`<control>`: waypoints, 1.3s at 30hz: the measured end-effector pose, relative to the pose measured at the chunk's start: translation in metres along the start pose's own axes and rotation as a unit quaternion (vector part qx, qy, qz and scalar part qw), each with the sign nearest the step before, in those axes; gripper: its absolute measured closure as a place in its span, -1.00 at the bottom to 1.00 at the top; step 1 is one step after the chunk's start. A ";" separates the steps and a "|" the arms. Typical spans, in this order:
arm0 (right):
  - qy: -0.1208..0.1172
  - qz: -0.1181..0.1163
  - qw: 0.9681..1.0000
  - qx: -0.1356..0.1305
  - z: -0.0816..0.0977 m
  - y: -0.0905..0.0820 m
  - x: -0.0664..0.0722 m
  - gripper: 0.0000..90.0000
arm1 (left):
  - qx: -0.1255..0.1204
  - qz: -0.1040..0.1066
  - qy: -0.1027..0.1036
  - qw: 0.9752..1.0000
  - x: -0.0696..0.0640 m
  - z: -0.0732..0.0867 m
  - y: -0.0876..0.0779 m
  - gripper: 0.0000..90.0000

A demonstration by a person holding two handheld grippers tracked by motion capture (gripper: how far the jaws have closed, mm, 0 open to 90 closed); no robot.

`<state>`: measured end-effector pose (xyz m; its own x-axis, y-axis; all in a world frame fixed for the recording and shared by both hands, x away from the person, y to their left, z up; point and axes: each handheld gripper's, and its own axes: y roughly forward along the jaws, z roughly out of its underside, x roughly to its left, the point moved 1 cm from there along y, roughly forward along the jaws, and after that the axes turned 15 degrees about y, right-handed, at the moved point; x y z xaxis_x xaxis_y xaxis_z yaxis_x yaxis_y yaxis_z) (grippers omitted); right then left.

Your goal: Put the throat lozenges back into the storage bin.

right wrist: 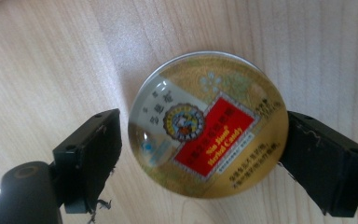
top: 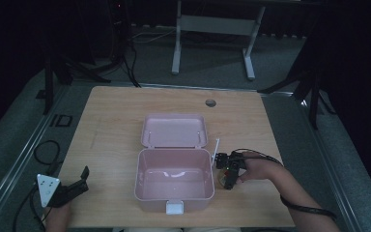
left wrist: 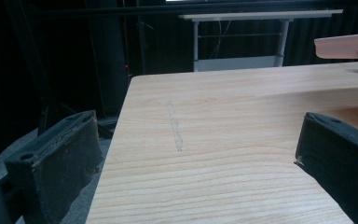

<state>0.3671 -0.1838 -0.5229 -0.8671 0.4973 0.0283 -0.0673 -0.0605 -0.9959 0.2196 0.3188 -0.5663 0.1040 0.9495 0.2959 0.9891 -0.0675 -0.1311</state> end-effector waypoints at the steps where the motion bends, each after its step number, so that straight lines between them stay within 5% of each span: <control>1: -0.002 0.005 1.000 0.003 -0.001 0.001 0.000 -0.66 | 0.000 0.000 0.000 1.000 0.000 0.000 0.000 -0.99; 10: -0.006 0.008 1.000 0.009 -0.002 0.001 0.000 -0.56 | 0.000 0.000 -0.001 1.000 0.000 0.000 0.000 -0.99; 22: -0.018 -0.012 1.000 0.010 0.011 -0.025 0.007 -0.56 | 0.000 0.000 0.000 1.000 0.000 0.000 0.000 -0.99; 39: -0.016 -0.002 1.000 -0.008 0.027 -0.084 0.017 -0.56 | 0.002 0.000 0.001 1.000 0.000 0.000 0.000 -0.99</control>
<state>0.3441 -0.1938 -0.4362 -0.8827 0.4687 0.0342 -0.0624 -0.0447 -0.9970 0.2199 0.3186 -0.5662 0.1050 0.9491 0.2971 0.9886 -0.0672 -0.1349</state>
